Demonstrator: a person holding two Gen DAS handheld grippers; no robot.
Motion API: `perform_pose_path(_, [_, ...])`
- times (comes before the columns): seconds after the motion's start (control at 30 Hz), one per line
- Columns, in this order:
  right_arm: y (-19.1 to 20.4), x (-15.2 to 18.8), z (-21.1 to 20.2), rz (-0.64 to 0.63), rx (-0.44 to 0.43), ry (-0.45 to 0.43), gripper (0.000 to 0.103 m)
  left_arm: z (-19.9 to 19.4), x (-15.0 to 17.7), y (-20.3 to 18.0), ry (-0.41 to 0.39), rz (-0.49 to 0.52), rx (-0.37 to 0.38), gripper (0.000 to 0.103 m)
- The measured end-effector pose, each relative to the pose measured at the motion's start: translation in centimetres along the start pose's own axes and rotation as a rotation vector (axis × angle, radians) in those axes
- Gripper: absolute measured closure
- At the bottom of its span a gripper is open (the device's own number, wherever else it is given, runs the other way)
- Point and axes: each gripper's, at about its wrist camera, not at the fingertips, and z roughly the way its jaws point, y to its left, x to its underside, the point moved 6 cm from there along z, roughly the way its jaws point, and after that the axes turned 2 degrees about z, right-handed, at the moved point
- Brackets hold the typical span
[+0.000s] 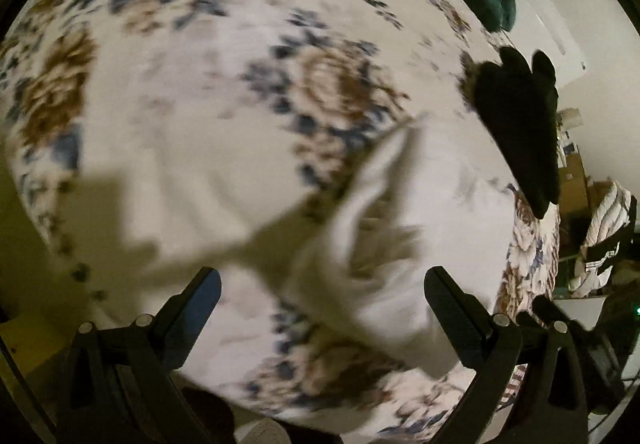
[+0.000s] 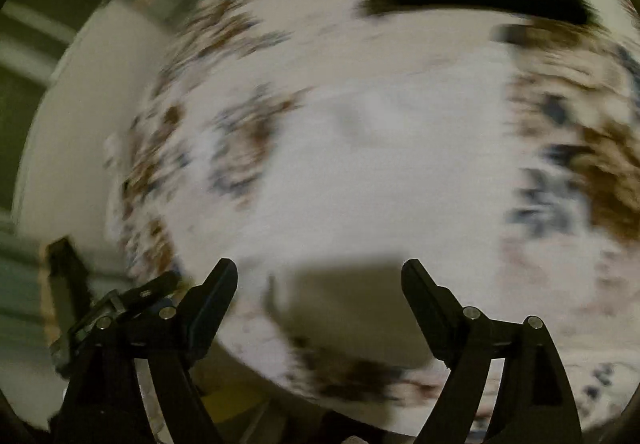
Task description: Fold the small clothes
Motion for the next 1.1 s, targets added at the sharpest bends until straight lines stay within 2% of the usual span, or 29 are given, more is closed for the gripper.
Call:
perform_pose_path(0.07, [-3.5,-1.1,-0.2,0.047,0.060,0.004,0.017,1.3,-0.6,-1.2,-0.023,0.005,-0.008,0.000])
perform_pose_path(0.13, [-6.2,-2.5,0.4,0.104,0.013,0.015,0.017,3.9,-1.0,-1.7,0.004,0.006,-0.066,0.000])
perform_pose_path(0.2, [-8.1,-3.8,1.2,0.141,-0.009,0.034,0.017,6.6,-0.5,-0.5,0.061,-0.025,-0.124,0.000])
perform_pose_path(0.27, [-10.1,-4.9,2.5,0.180,-0.036,0.062,0.017,8.1,0.2,1.6,0.081,-0.080,-0.132,0.000])
perform_pose_path(0.33, [-11.8,-6.1,3.8,0.202,-0.072,0.096,0.017,8.4,1.1,4.0,0.071,-0.198,-0.062,0.000])
perform_pose_path(0.4, [-12.9,-7.3,4.9,0.203,-0.092,0.121,0.017,7.5,1.8,4.8,0.055,-0.286,-0.014,0.000])
perform_pose_path(0.53, [-14.6,-10.8,7.8,0.205,-0.181,0.177,0.016,3.1,3.8,3.8,-0.076,-0.365,0.033,0.000])
perform_pose_path(0.6, [-14.9,-12.1,9.6,0.216,-0.224,0.209,0.016,2.3,5.8,2.9,-0.121,-0.424,0.064,0.000])
perform_pose_path(0.7, [-14.7,-13.6,12.4,0.228,-0.335,0.253,0.015,4.6,7.6,1.9,-0.143,-0.492,0.110,0.000])
perform_pose_path(0.83, [-13.5,-15.1,14.9,0.241,-0.462,0.276,0.012,8.7,6.2,1.6,-0.185,-0.605,0.200,0.000])
perform_pose_path(0.9, [-12.8,-15.4,15.4,0.243,-0.486,0.273,0.012,9.3,5.0,1.7,-0.224,-0.637,0.230,0.003])
perform_pose_path(0.93, [-12.0,-15.5,15.6,0.238,-0.511,0.269,0.012,9.4,4.4,1.9,-0.238,-0.643,0.223,0.008])
perform_pose_path(0.97, [-11.5,-15.4,15.7,0.230,-0.524,0.271,0.012,9.4,4.0,1.8,-0.256,-0.645,0.232,0.022])
perform_pose_path(1.0, [-11.0,-15.3,15.8,0.218,-0.523,0.276,0.015,9.1,3.5,1.9,-0.277,-0.641,0.236,0.031])
perform_pose_path(1.07, [-9.9,-14.7,16.0,0.164,-0.495,0.285,0.035,8.4,3.0,1.5,-0.291,-0.598,0.216,0.048])
perform_pose_path(1.1, [-9.6,-14.4,16.3,0.141,-0.465,0.287,0.072,7.9,2.7,1.3,-0.298,-0.565,0.203,0.051])
